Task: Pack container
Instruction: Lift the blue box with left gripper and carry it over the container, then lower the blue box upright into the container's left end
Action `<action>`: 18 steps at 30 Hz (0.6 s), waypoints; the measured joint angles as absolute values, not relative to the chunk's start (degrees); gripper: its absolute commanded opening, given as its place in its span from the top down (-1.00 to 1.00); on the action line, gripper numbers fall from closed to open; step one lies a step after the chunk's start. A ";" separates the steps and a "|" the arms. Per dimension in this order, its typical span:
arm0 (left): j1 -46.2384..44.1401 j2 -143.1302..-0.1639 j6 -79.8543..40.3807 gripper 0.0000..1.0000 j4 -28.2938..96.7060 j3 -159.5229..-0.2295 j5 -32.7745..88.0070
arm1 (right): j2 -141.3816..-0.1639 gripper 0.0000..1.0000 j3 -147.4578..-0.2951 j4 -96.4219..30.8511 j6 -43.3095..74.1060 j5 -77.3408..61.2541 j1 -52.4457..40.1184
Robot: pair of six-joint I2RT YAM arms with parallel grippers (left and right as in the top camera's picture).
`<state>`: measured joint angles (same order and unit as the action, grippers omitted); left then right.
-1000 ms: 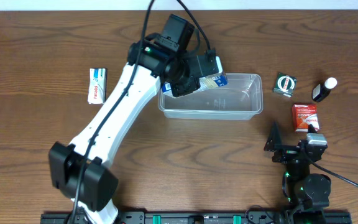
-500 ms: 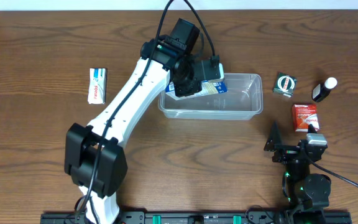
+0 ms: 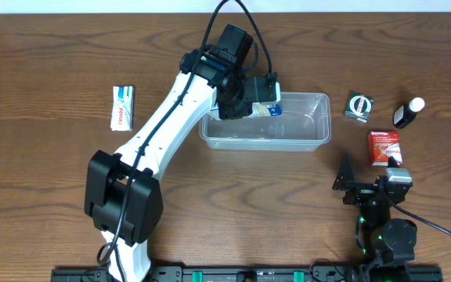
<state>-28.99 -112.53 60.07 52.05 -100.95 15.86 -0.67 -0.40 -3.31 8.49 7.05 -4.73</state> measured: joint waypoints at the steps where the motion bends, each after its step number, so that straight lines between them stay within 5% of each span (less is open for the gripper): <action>1: -28.99 -112.53 60.07 0.88 52.03 -100.95 15.68 | -0.69 -0.99 -0.40 -3.31 8.49 7.05 -4.73; 18: -28.99 -117.03 60.10 0.85 51.88 -100.88 13.89 | -0.69 -0.99 -0.40 -3.31 8.49 7.05 -4.73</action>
